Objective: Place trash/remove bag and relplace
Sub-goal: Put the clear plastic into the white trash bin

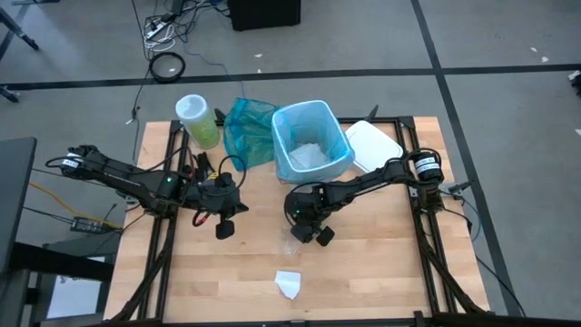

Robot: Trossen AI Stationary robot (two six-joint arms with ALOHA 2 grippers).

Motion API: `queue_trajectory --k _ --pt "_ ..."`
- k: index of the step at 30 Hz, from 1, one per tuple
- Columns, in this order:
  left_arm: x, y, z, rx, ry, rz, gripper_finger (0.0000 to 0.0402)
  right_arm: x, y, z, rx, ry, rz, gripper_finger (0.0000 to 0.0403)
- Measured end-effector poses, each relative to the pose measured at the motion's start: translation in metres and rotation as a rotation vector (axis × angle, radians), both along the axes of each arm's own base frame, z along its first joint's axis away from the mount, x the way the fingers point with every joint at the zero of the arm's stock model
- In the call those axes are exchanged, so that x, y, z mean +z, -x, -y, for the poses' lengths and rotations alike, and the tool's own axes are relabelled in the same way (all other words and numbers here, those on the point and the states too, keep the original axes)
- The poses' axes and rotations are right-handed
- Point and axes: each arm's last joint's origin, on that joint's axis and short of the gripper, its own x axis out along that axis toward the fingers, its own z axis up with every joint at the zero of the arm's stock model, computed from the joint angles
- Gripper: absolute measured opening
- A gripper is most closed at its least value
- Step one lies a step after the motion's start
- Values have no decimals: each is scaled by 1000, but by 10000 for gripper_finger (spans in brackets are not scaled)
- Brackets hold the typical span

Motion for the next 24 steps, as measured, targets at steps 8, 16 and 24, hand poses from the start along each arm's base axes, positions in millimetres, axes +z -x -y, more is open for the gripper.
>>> queue_trajectory --k 8,16,24 --pt "0 0 0 0 -1 -2 14 -3 5 -1 -51 -56 -71 2" --pt "0 0 0 1 -2 -1 14 -7 23 -18 -12 -43 -232 0" --pt "0 0 0 1 -1 0 14 -9 42 -42 20 -28 -381 0"
